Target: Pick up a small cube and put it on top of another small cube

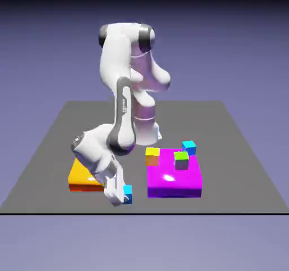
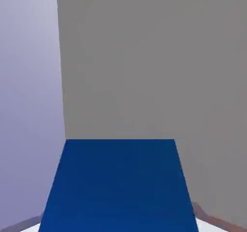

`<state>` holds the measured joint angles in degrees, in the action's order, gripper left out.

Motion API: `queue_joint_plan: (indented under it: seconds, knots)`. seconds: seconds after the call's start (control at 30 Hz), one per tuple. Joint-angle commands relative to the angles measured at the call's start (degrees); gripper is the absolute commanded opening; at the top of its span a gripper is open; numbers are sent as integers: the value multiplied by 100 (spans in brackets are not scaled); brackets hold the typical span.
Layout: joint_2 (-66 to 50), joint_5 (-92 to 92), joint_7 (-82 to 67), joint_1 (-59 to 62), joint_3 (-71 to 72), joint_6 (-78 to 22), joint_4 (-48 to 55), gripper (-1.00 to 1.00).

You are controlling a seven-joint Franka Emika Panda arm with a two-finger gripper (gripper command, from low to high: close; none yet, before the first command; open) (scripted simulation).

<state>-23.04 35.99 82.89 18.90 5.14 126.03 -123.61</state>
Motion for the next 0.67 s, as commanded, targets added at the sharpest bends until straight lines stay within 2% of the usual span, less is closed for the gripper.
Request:
queue_joint_plan:
  seconds: [0.0,0.33,0.53,0.57,0.63]
  knots:
    - [208,-167,-73,-54,173,-201,-72,-100]
    - [2162,-1587,-846,-558,1806,-2056,-752,-100]
    - [1769,-1474,-923,-719,1921,-1011,-1392,-100]
    - [1769,-1474,-923,-719,1921,-1011,-1392,100]
    - [1863,-1501,-905,-681,1894,-1260,-1239,100]
